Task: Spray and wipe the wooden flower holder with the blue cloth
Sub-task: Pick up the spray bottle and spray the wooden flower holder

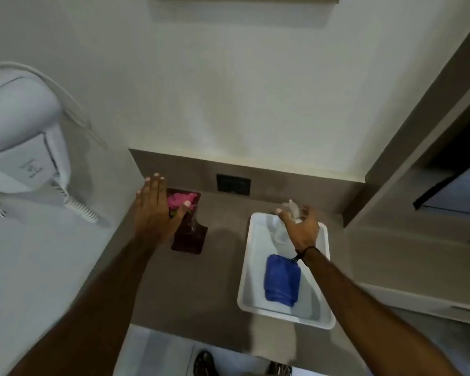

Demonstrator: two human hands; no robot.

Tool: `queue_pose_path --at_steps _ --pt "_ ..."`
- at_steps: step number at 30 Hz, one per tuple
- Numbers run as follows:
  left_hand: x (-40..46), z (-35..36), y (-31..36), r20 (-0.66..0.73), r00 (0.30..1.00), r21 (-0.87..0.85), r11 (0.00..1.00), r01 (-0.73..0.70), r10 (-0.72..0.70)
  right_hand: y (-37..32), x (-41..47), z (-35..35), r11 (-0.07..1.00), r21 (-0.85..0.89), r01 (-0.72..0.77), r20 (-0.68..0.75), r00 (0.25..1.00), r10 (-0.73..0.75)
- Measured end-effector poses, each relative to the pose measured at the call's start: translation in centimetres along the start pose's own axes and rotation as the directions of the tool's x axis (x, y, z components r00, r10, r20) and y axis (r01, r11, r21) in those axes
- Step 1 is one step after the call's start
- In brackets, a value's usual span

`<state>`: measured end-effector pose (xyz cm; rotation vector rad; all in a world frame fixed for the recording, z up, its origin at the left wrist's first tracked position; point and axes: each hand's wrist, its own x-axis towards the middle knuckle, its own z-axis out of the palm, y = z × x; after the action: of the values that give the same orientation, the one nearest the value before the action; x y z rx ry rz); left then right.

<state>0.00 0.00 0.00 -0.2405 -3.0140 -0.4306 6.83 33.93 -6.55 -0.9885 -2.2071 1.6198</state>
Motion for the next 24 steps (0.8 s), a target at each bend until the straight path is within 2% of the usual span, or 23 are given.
queue_pose_path --at_steps 3,9,14,17,21,24 --pt "-0.5 0.7 0.3 0.029 0.995 -0.036 0.995 0.096 -0.095 0.4 0.4 1.0 0.994 0.093 -0.064 0.064 0.996 0.058" --pt "-1.7 1.9 0.5 0.106 0.963 -0.140 0.955 0.260 -0.246 -1.1 2.4 3.0 0.992 0.108 -0.070 0.159 0.986 0.052" --pt "-2.1 2.2 0.6 0.151 0.937 -0.193 0.921 0.339 -0.314 -2.6 2.3 3.1 0.995 -0.020 0.095 0.237 0.968 -0.088" --pt "-2.0 1.9 0.9 0.165 0.937 -0.180 0.924 0.336 -0.309 -3.1 0.2 4.4 0.975 -0.035 0.218 0.362 0.912 -0.190" --pt "-2.3 1.1 1.4 0.177 0.944 -0.160 0.938 0.306 -0.278 -3.8 -4.2 7.7 1.000 0.014 -0.017 0.615 0.789 0.005" --pt "-2.5 0.7 1.9 0.178 0.951 -0.130 0.952 0.279 -0.254 -3.9 -6.9 9.7 0.996 -0.002 -0.093 0.682 0.728 0.069"
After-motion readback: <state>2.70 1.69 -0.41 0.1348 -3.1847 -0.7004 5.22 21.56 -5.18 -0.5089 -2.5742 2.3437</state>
